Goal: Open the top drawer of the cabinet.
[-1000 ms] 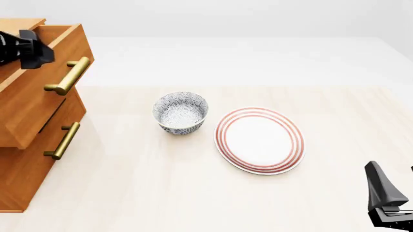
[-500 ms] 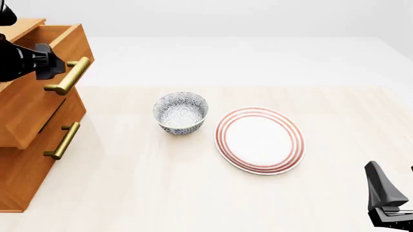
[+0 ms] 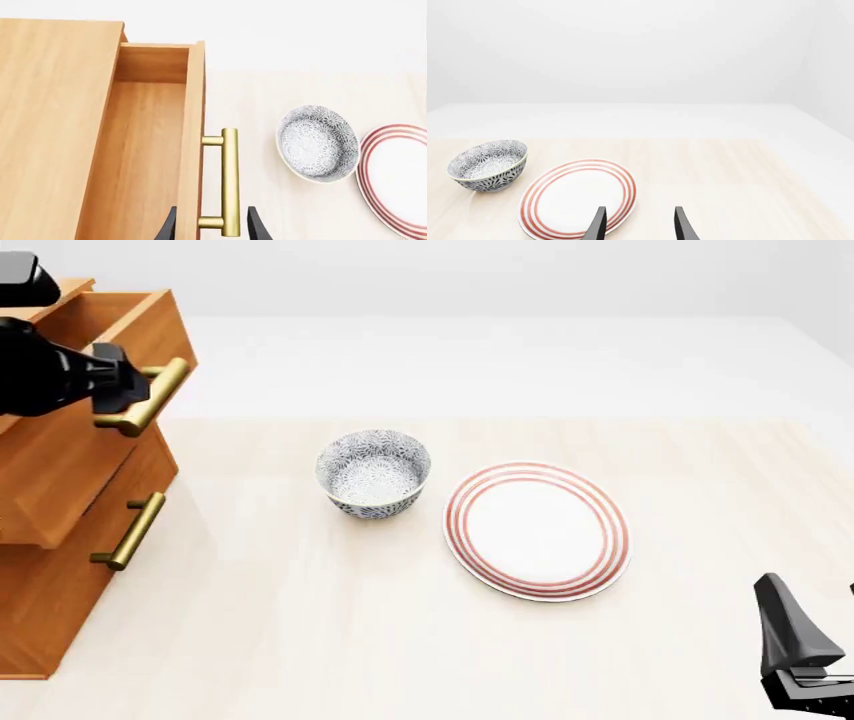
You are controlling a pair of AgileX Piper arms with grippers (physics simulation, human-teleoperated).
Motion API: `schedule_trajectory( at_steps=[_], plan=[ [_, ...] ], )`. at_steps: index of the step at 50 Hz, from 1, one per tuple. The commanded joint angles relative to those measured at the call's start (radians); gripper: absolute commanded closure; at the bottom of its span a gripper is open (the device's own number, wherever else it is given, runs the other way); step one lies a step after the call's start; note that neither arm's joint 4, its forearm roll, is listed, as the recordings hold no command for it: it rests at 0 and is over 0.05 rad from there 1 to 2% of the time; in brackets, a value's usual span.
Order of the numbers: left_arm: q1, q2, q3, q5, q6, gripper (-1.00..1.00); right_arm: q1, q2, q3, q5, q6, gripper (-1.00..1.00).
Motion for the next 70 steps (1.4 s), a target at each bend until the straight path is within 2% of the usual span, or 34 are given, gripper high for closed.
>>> schedule_trajectory(
  at_steps=[1, 16, 32, 70],
  plan=[
    [-0.022, 0.020, -0.001, 0.004, -0.012, -1.00, 0.000, -0.001, 0.001, 0.000, 0.000, -1.00],
    [-0.049, 0.001, -0.005, 0.024, 0.000, -1.00, 0.000, -0.001, 0.001, 0.000, 0.000, -1.00],
    [-0.107, 0.004, -0.019, 0.035, -0.032, -1.00, 0.000, -0.001, 0.001, 0.000, 0.000, -1.00],
    [-0.226, 0.021, -0.007, 0.040, -0.057, -1.00, 0.000, -0.001, 0.001, 0.000, 0.000, -1.00]
  ],
)
